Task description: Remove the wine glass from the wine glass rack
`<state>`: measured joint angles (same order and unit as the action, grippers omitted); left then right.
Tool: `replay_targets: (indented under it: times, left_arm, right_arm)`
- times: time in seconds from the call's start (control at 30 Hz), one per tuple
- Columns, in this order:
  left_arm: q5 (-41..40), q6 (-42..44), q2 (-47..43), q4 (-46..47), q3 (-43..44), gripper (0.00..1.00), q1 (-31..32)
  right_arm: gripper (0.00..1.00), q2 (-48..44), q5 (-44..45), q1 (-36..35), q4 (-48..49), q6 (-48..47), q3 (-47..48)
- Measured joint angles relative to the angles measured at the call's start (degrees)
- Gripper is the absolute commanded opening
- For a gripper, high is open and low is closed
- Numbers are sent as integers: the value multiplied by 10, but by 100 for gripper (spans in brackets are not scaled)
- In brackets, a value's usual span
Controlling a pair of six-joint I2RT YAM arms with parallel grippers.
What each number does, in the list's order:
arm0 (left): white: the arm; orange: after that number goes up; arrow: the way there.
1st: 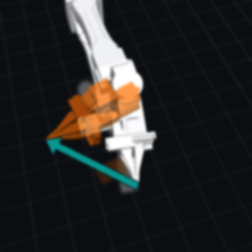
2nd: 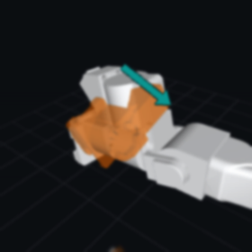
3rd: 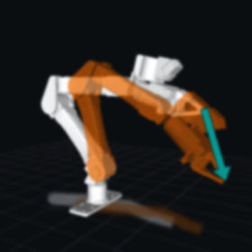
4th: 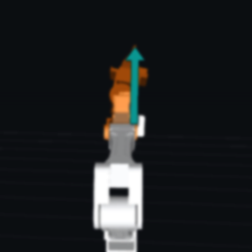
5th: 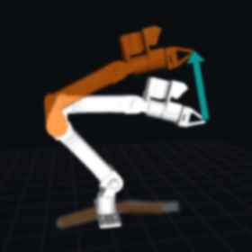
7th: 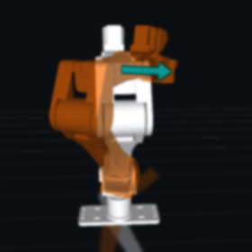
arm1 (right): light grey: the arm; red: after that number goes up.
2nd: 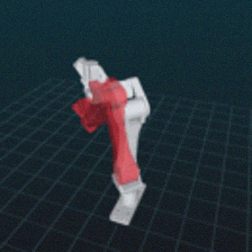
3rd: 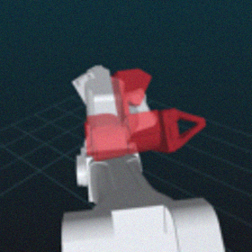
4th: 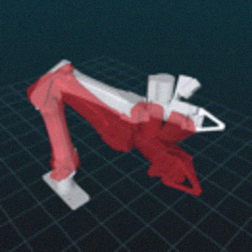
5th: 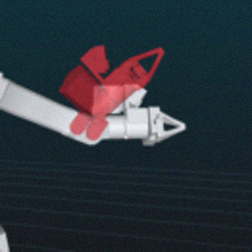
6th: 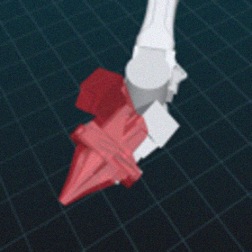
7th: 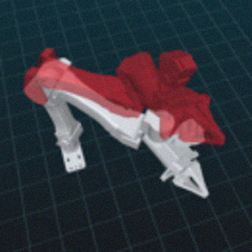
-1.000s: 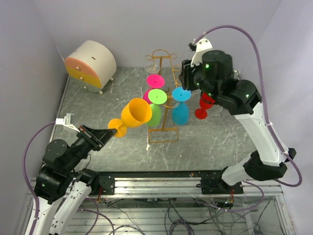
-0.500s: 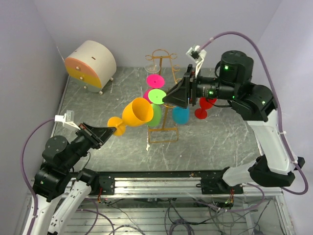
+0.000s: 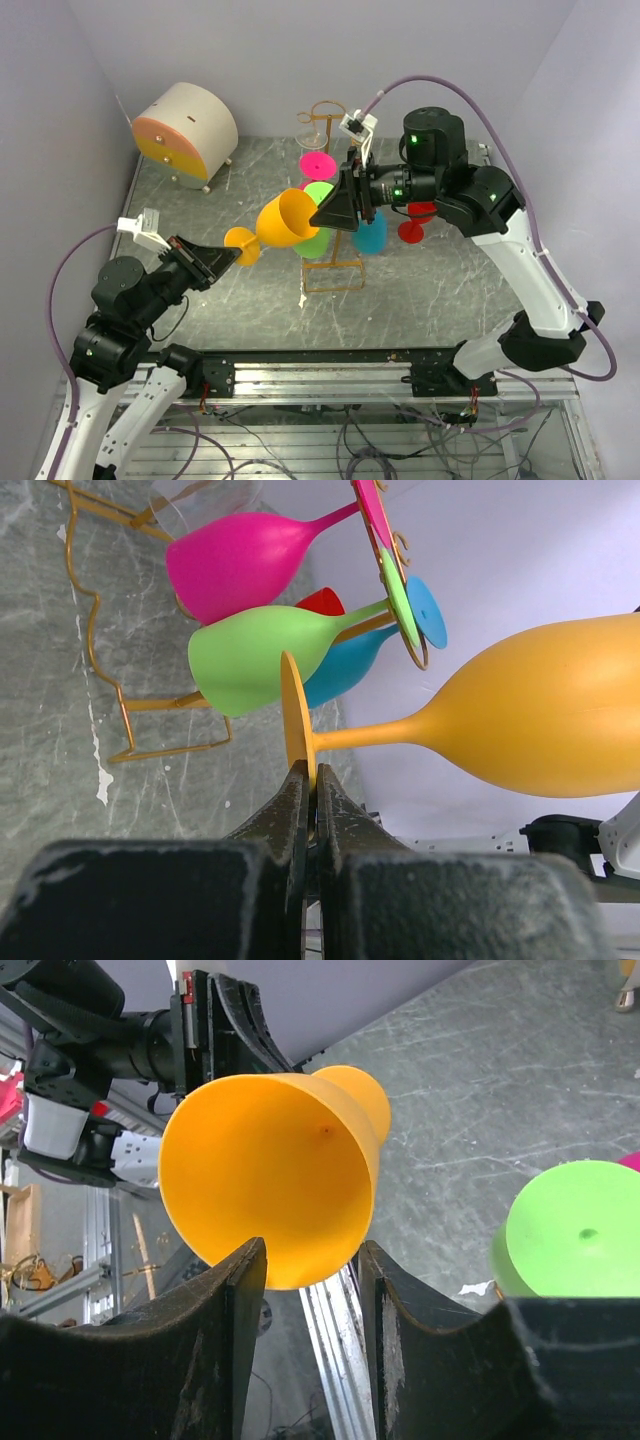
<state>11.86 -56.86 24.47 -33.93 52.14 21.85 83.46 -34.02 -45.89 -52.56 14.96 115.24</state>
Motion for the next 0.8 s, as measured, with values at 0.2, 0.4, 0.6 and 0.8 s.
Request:
replay_targets:
  times: [0.2, 0.4, 0.6, 0.8]
  left_arm:
    - [5, 1, 7, 3, 5, 7, 0]
    - [9, 13, 14, 7, 22, 10, -1]
    - [8, 26, 24, 8, 42, 41, 0]
    - [-4, 30, 24, -3, 46, 58, 0]
  right_arm:
    - [39, 20, 21, -16, 0, -3, 13]
    - [0, 40, 82, -34, 1, 0, 15]
    - [0, 45, 157, -40, 0, 16, 45]
    - [0, 40, 280, -21, 16, 21, 110]
